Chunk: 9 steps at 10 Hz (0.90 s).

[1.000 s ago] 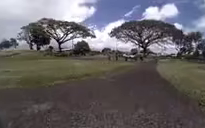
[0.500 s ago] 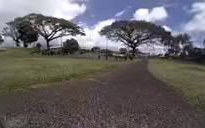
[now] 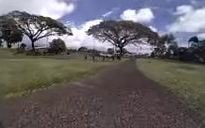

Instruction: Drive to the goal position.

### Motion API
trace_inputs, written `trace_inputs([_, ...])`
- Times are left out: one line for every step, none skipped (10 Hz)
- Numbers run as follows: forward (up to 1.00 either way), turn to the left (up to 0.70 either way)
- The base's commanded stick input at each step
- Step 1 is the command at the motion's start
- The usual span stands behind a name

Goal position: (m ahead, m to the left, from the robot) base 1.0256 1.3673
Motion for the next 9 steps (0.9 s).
trace_inputs([0.7,-0.33])
trace_inputs([0.7,-0.27])
trace_inputs([0.7,-0.22])
trace_inputs([0.7,-0.13])
trace_inputs([0.7,0.0])
trace_inputs([0.7,0.0])
trace_inputs([0.7,0.0])
trace_inputs([0.7,0.0])
trace_inputs([0.7,-0.01])
